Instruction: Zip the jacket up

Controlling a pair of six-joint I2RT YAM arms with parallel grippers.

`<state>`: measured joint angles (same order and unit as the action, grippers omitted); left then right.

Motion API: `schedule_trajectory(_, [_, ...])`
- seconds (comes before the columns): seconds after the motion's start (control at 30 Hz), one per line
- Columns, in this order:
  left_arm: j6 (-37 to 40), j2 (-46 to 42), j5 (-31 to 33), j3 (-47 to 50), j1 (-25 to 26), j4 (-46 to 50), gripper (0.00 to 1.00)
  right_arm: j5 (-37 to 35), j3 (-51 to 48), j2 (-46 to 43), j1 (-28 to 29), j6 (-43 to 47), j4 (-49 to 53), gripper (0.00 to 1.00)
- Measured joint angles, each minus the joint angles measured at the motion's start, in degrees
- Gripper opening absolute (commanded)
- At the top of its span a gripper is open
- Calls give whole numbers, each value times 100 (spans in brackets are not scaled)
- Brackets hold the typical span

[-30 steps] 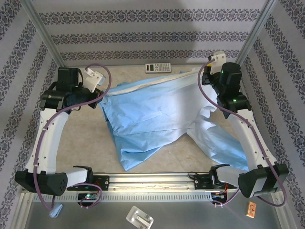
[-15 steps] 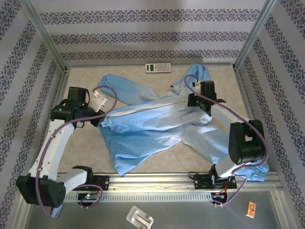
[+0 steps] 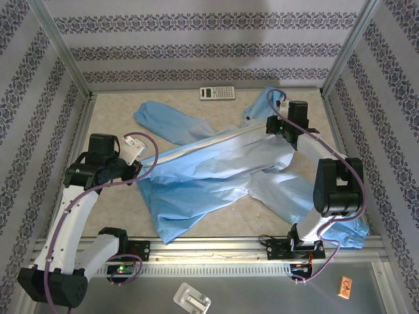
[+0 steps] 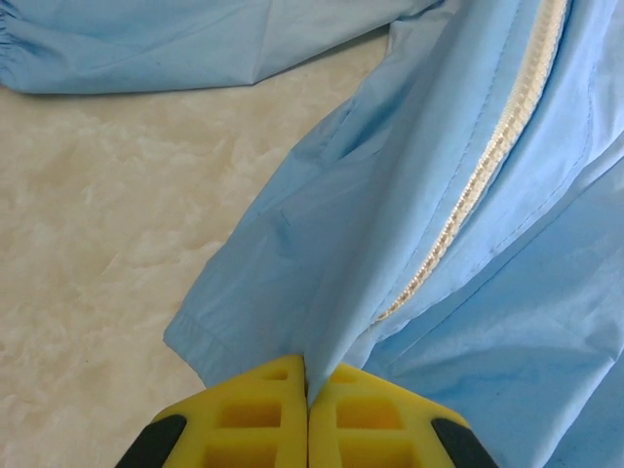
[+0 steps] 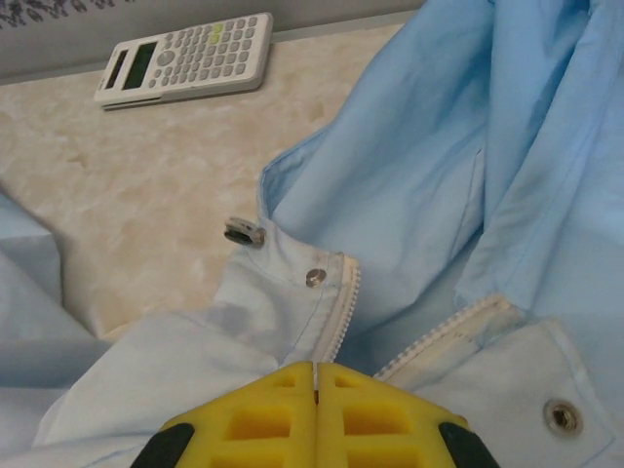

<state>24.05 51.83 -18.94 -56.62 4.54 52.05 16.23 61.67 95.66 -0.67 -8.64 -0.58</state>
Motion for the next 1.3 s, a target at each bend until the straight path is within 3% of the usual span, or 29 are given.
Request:
schedule_trajectory(0.3, [-17,85,586,39,2,-2,0,37,505,282,-431,22,144,0])
schedule_trajectory(0.7, [-278,1209,1425,-612,2,4,0,39,721,286,-570,157,264,0])
schedule_trajectory(1.3, [-586,1716,1759,-1261,-170,197,0,-26,1185,286,-570,216,472,0])
